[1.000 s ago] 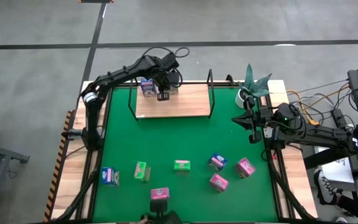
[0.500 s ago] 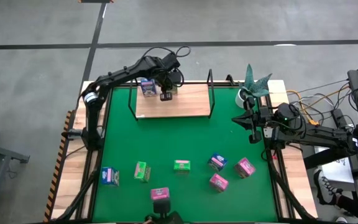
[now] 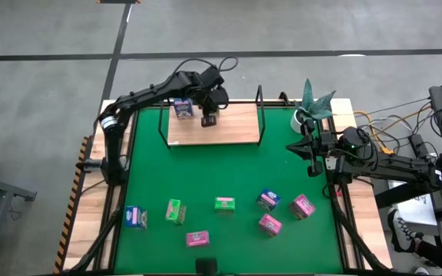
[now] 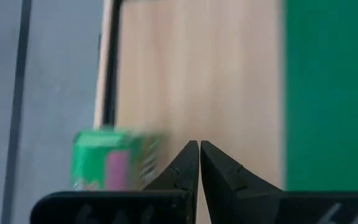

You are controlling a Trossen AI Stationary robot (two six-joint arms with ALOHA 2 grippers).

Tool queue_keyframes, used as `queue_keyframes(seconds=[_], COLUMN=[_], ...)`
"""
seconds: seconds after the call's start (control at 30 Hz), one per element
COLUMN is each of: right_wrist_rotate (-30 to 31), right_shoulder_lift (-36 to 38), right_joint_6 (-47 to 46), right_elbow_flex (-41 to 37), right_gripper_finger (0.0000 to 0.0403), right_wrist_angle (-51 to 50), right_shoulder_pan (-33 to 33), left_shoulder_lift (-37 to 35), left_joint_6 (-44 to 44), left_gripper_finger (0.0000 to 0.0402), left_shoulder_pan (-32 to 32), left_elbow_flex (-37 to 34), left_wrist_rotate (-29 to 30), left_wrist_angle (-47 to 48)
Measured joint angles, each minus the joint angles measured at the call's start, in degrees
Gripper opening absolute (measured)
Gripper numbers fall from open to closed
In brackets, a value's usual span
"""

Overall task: Stack cereal on shelf
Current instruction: Put the right pink cereal box on the shelf

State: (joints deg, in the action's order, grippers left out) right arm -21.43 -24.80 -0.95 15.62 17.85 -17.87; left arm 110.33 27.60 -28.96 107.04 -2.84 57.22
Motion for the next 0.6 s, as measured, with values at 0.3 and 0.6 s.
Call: queue_keyframes(seconds=[0.3, 0.6], right_wrist_rotate=[0.0, 0.0], right_shoulder_lift=[-0.9, -6.0], right_joint_6=[-2.0, -2.5], right_elbow_flex=[-0.2, 1.0], right_gripper_finger=[0.0009, 0.0009], right_wrist_angle=[0.3, 4.6], right_shoulder_pan=[0.4, 4.8], left_shoulder_lift=[-8.9, -19.8], left_joint_6=[-2.9, -7.1], left_gripper_finger=[0.0, 0.0], left_shoulder_pan=[11.7, 25.0], left_elbow_flex=[-0.8, -15.1], left_wrist_rotate=[-2.7, -2.5], left_wrist_angle=[-5.4, -18.0])
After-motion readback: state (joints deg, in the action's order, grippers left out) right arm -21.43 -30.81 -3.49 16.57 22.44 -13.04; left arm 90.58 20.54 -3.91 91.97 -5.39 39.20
